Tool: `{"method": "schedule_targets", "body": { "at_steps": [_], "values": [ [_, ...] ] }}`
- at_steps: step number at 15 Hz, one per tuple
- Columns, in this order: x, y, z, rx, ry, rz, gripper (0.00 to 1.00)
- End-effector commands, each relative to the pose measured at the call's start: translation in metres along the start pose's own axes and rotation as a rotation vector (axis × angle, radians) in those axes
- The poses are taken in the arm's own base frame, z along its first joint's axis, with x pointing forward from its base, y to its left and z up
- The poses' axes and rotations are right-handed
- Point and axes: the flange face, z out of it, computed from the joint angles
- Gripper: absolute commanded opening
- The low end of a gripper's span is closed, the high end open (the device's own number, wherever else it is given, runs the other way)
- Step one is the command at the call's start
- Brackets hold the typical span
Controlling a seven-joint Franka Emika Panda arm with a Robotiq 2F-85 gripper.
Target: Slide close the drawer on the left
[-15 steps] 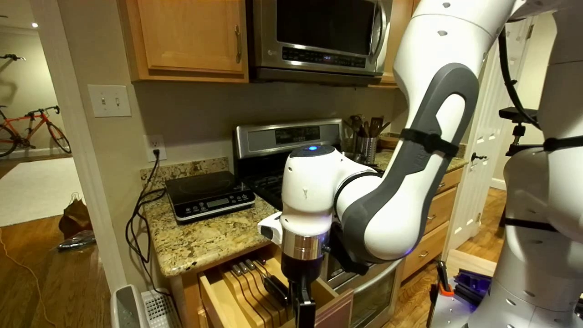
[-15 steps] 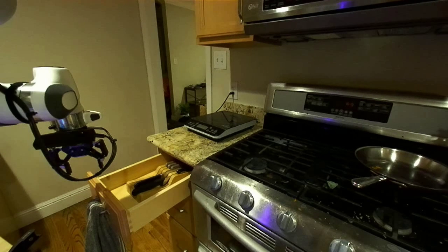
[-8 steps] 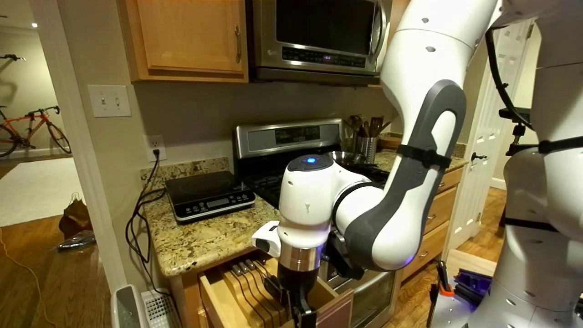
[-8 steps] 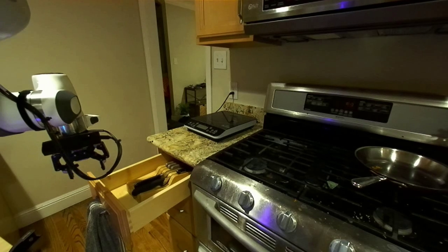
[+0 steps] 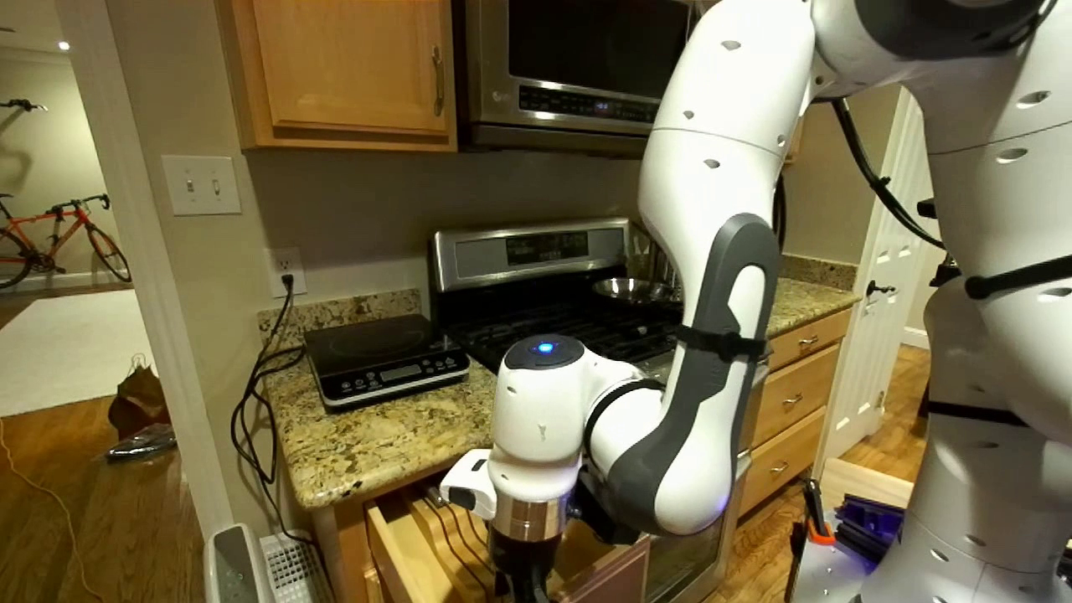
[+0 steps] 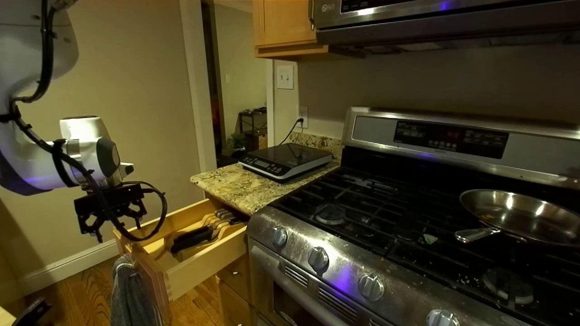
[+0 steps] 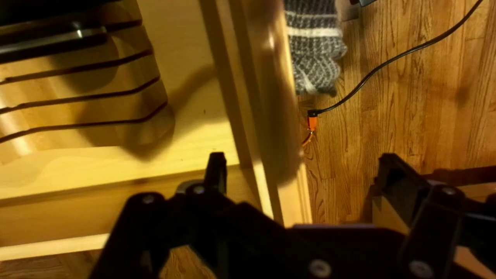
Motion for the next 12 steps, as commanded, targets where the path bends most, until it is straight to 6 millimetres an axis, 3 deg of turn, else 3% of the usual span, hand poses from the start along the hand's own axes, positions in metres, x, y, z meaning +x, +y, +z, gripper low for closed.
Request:
{"method": "schedule_targets", "body": {
  "at_steps": [1,6,12],
  "values": [
    [0.006,0.012,0.0,-0.067,0.016,-0.092,1.0],
    [0.008,0.032,0.008,-0.118,0.011,-0.161,1.0],
    [0.007,0.037,0.017,-0.111,0.023,-0.163,1.0]
  ]
}}
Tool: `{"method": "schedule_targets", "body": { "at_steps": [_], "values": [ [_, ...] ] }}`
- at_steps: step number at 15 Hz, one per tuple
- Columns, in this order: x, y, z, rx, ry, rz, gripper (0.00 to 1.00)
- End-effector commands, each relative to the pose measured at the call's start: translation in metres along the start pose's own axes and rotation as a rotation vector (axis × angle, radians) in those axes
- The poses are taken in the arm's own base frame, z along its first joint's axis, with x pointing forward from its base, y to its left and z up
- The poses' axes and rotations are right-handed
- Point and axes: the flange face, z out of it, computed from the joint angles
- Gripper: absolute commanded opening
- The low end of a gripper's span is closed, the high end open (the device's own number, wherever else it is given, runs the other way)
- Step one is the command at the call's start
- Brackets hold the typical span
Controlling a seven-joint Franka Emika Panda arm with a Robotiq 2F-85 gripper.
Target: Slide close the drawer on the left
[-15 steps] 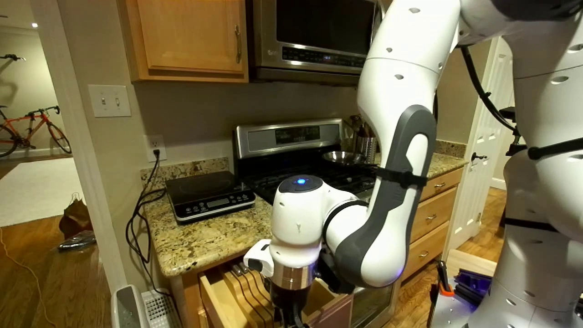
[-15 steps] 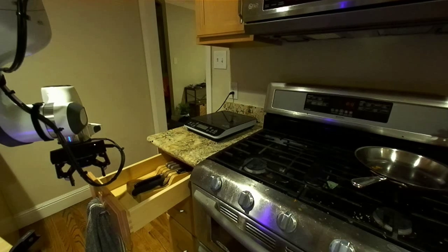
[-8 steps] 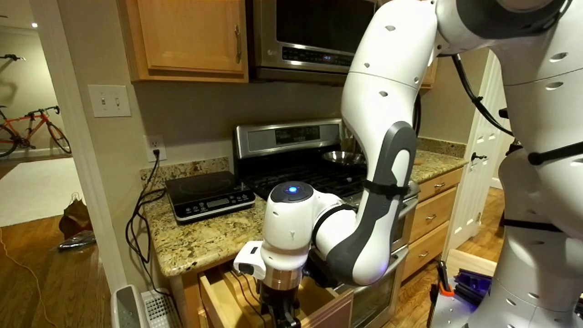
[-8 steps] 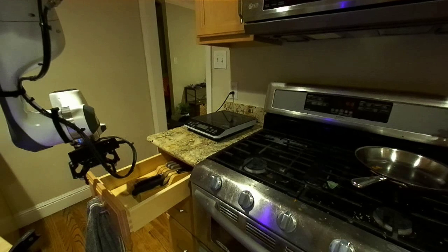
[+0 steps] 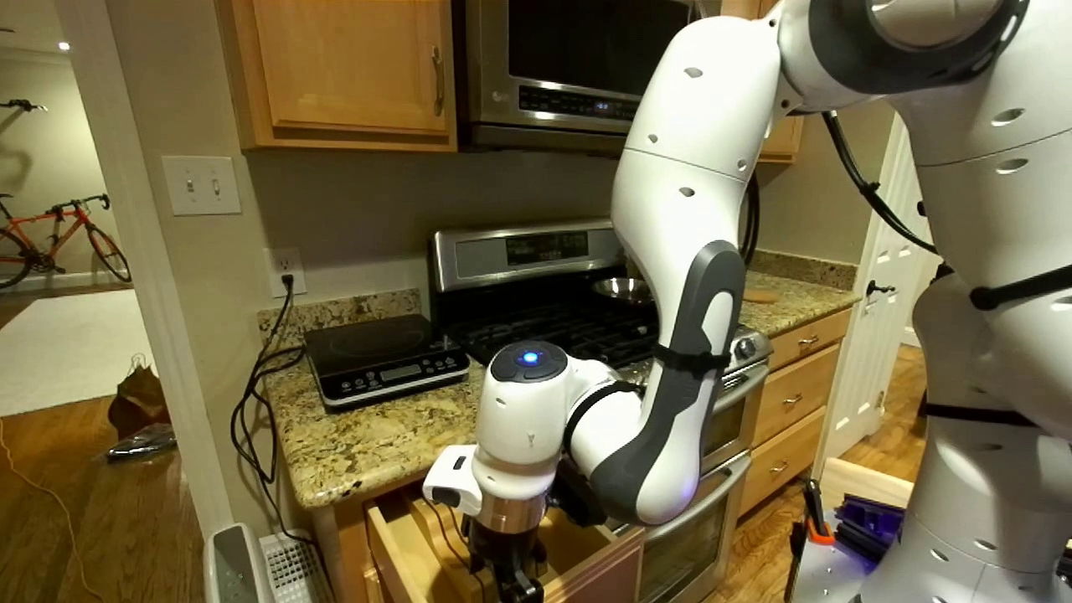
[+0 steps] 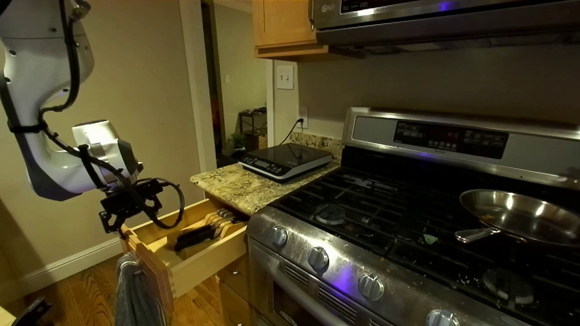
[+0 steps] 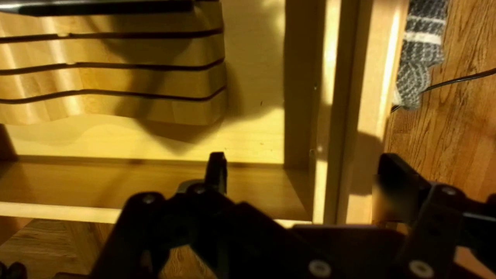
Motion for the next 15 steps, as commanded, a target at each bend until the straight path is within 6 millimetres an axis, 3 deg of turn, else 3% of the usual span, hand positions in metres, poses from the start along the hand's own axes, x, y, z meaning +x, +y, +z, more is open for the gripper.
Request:
{"method": "schedule_targets", "body": {
  "at_steps": [1,7,15],
  "values": [
    [0.0,0.005,0.003,-0.016,0.024,-0.011,1.0],
    [0.002,0.03,0.006,-0.065,0.013,-0.042,1.0],
    [0.002,0.092,0.038,-0.128,-0.022,-0.021,1.0]
  ]
}}
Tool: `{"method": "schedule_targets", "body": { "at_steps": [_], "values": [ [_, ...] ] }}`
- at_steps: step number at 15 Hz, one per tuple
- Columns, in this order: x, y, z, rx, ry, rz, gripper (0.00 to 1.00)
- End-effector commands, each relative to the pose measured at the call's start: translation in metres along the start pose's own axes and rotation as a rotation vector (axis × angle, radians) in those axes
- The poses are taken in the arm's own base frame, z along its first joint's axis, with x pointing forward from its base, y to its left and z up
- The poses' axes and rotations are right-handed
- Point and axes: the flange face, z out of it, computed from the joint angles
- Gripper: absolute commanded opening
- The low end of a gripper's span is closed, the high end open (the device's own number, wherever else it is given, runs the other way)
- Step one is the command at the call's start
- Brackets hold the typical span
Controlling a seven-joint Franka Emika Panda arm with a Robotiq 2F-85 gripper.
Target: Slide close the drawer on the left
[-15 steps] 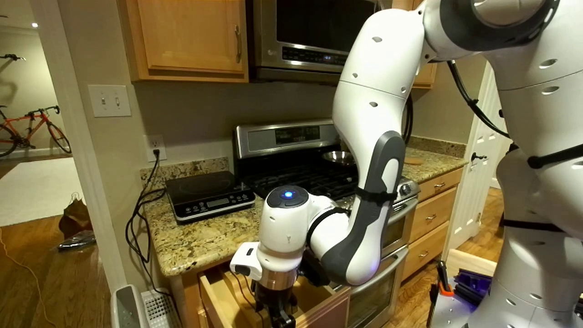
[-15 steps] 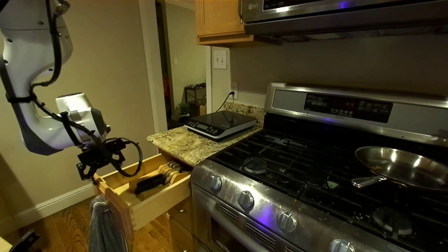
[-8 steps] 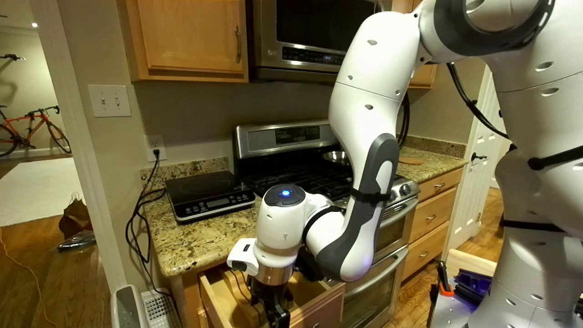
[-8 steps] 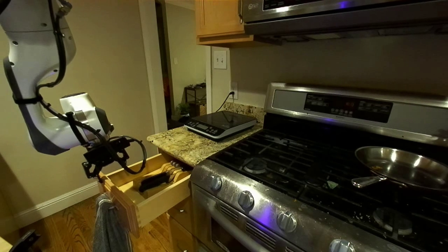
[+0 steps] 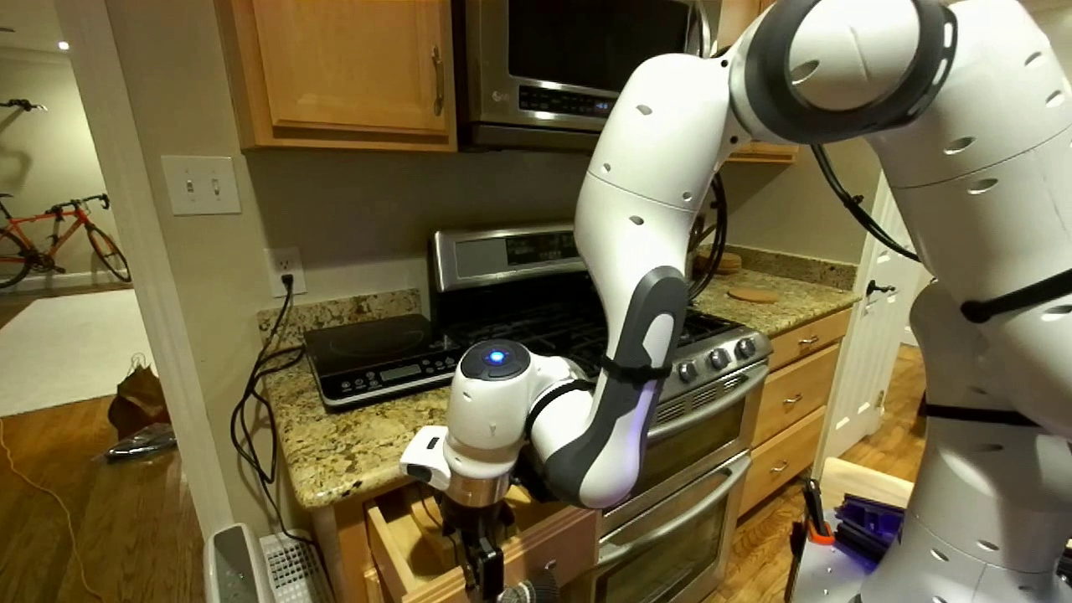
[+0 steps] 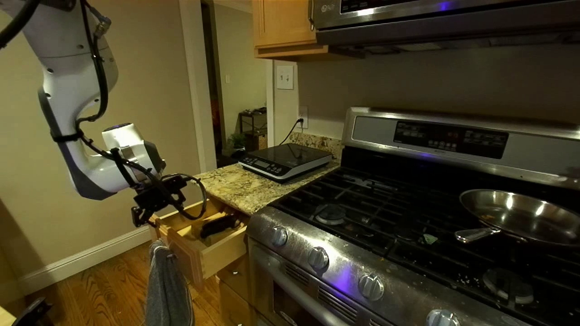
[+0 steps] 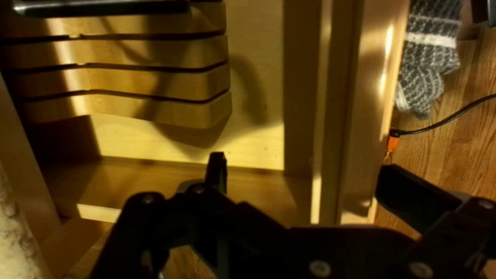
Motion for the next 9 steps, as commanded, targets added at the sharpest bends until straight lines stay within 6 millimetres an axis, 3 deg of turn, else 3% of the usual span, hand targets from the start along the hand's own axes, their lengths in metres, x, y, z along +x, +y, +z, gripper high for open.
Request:
{"method": "schedule_targets", "body": {
  "at_steps": [1,4,9],
  "values": [
    [0.0,0.031,0.014,-0.048,-0.012,-0.019,1.0],
    [0.004,0.047,0.01,-0.086,-0.009,-0.014,1.0],
    [0.015,0.034,-0.041,-0.141,0.019,-0.096,1.0]
  ]
}}
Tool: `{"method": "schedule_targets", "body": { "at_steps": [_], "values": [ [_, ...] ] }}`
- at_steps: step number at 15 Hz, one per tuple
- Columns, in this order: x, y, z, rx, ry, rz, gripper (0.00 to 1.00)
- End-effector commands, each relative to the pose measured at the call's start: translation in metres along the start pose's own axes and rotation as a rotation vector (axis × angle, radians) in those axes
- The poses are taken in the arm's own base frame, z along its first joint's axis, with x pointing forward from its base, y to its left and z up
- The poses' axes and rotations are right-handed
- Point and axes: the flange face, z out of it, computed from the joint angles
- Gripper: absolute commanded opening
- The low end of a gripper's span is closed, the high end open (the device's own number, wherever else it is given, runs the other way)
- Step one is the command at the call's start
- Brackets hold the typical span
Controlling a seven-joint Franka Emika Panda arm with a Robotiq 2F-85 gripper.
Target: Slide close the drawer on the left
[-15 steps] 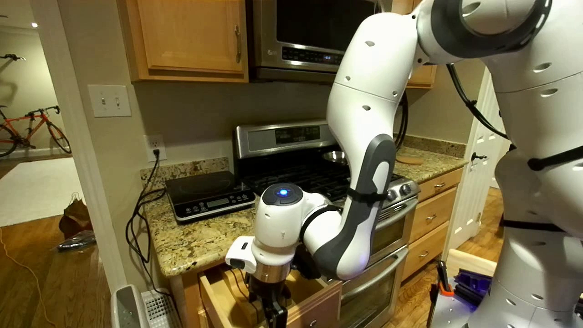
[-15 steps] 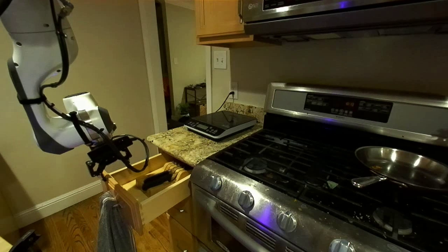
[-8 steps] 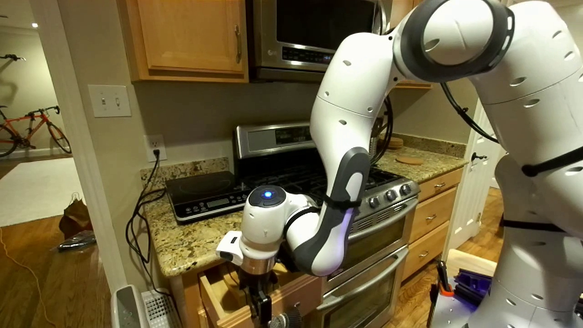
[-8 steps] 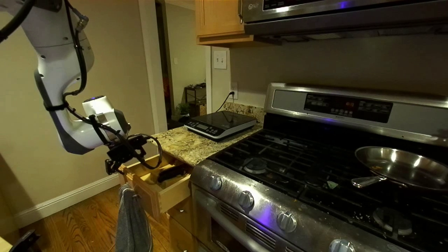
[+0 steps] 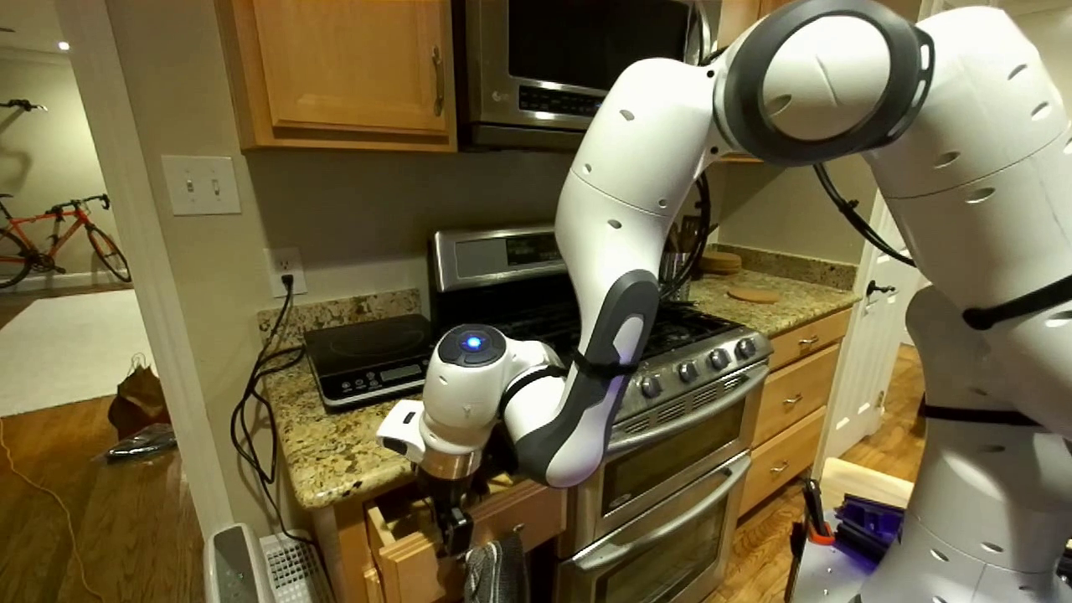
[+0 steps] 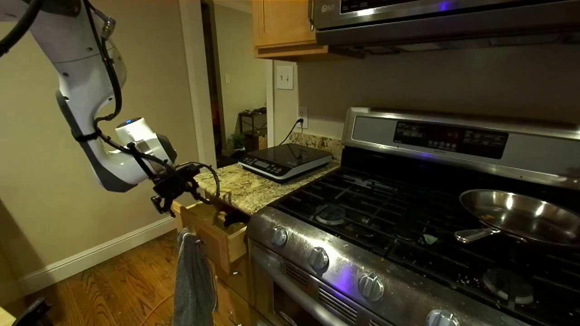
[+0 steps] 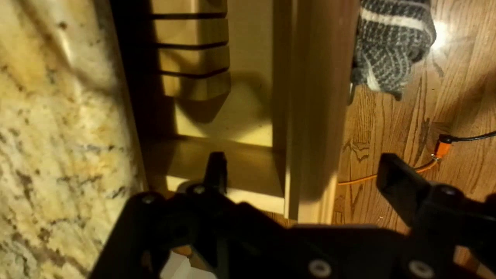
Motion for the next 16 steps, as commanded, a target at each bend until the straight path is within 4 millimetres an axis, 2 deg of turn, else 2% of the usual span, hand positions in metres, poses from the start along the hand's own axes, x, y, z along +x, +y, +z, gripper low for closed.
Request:
{"method": "schedule_targets", "body": {
  "at_steps": [1,3,5,7,10,11,13,16],
  "values": [
    [0.006,-0.014,-0.049,-0.031,0.02,-0.068,1.0],
    [0.011,-0.031,-0.068,0.005,0.032,-0.065,1.0],
    [0.01,-0.048,-0.078,0.053,0.012,-0.032,1.0],
    [0.007,-0.063,-0.082,0.118,-0.041,0.031,1.0],
    [-0.001,-0.078,-0.074,0.22,-0.131,0.159,0.98],
    [-0.004,-0.077,-0.071,0.238,-0.151,0.202,0.74],
    [-0.015,-0.069,-0.059,0.273,-0.18,0.315,0.69],
    [-0.036,-0.049,-0.039,0.288,-0.191,0.477,0.49]
  ]
}}
